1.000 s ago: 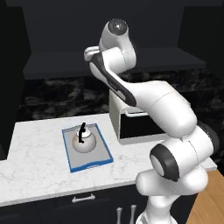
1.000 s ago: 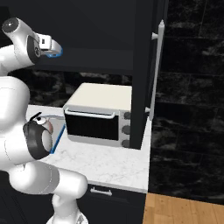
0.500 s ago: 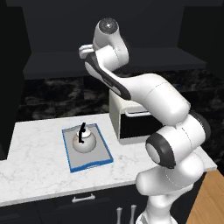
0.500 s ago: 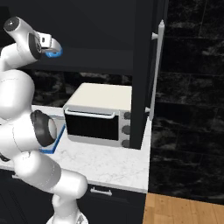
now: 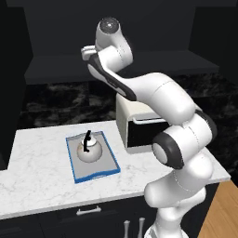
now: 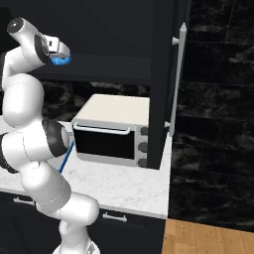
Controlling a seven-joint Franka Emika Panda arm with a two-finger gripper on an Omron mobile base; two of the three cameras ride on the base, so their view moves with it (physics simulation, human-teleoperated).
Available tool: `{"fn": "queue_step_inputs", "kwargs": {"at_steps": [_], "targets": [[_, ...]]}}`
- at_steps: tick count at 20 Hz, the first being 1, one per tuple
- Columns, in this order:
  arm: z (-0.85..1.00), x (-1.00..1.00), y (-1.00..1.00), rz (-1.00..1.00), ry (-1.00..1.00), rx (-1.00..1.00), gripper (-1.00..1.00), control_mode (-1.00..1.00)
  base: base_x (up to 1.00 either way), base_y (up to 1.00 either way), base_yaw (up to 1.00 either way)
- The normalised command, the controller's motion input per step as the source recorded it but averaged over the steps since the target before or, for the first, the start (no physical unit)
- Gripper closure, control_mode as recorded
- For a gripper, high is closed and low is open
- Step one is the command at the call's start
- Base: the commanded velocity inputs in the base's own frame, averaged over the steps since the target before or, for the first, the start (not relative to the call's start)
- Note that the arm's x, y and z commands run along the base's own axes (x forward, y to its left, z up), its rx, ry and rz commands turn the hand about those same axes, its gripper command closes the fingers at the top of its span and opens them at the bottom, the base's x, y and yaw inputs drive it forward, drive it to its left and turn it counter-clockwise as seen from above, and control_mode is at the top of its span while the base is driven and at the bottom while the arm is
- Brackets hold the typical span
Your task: Pick the kettle from the counter and place it on the tray. Then pick the mug from the cabinet and place it on the tray. Then close the cabinet doors.
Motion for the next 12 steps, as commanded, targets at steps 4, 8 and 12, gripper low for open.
{"fn": "queue_step_inputs", "kwargs": {"at_steps": [4,8,12], "targets": [[-0.01,0.12,0.0,-0.01,0.01,0.0,-1.0,-1.0,0.0,0.0,0.0],[-0.03,0.01,0.03,-0.02,0.0,0.0,1.0,-1.0,0.0,0.0,0.0],[-0.16,0.0,0.06,-0.04,0.01,0.0,1.0,-1.0,0.0,0.0,0.0]]}}
